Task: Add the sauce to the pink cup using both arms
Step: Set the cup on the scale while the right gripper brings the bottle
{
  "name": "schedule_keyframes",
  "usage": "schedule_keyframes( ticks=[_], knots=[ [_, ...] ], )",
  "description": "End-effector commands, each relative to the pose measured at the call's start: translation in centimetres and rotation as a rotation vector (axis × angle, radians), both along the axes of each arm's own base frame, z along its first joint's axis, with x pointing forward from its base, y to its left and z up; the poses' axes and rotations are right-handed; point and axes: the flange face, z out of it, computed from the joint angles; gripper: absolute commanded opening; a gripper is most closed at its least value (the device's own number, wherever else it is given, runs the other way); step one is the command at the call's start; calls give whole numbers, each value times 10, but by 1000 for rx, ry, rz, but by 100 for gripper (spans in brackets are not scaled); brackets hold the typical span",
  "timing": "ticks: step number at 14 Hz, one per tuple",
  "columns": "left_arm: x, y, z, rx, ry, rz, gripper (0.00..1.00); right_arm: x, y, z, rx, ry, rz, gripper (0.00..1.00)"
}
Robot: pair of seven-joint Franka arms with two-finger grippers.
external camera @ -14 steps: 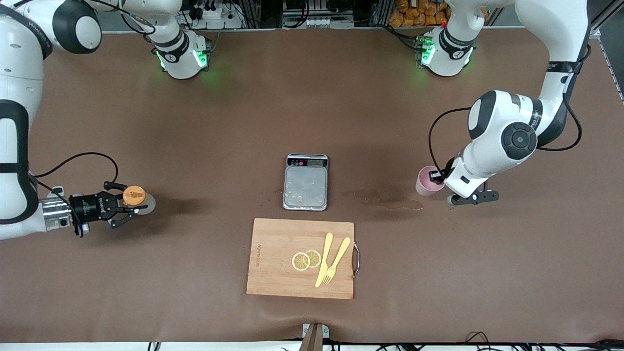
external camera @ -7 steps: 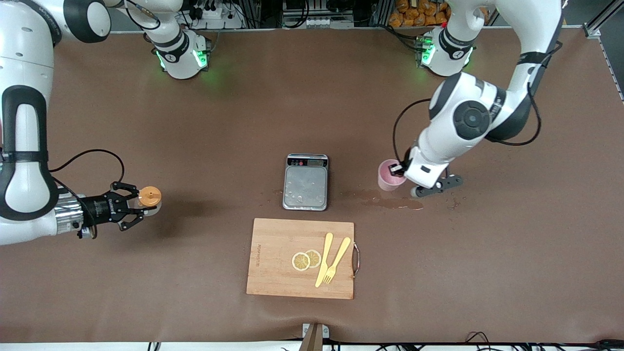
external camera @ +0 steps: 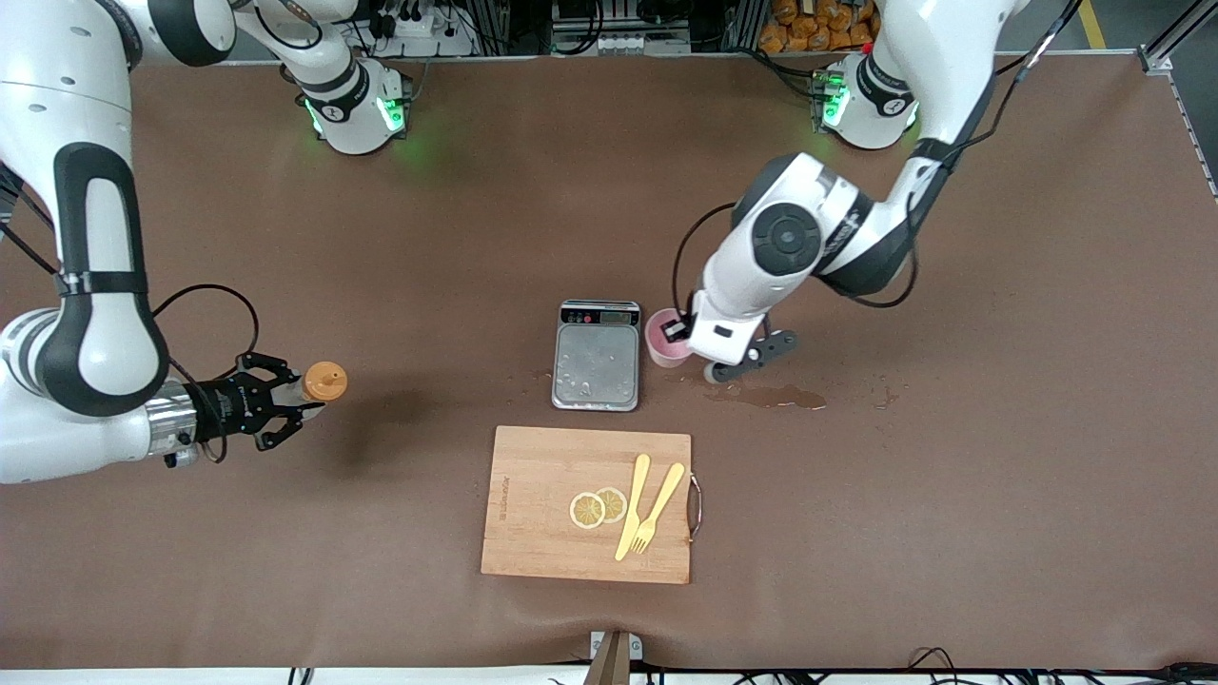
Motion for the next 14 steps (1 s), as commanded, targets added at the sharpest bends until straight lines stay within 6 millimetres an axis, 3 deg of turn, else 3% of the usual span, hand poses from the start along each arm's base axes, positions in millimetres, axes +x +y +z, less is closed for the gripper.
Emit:
schedule_keyframes(
  ticks=[1,5,8,10,13,14],
  knots=[
    [7,-39,-8,-23,2,65,0,-3,18,25,-78,-11,0,28],
    [-7,-75,-37,-58,-11,105,0,-5,53,30,-173,1,-7,27],
    [-9,-84,-55,-59,-42,106,0,-7,73,31,-220,26,-37,27],
    [-14,-92,-65,-55,-66,99,0,-1,80,45,-254,6,-66,27],
    [-14,-96,-71,-68,-79,115,2,-1,106,49,-359,-3,-108,27],
    [-13,-95,-72,-69,-73,124,33,-2,115,49,-373,0,-116,27]
  ],
)
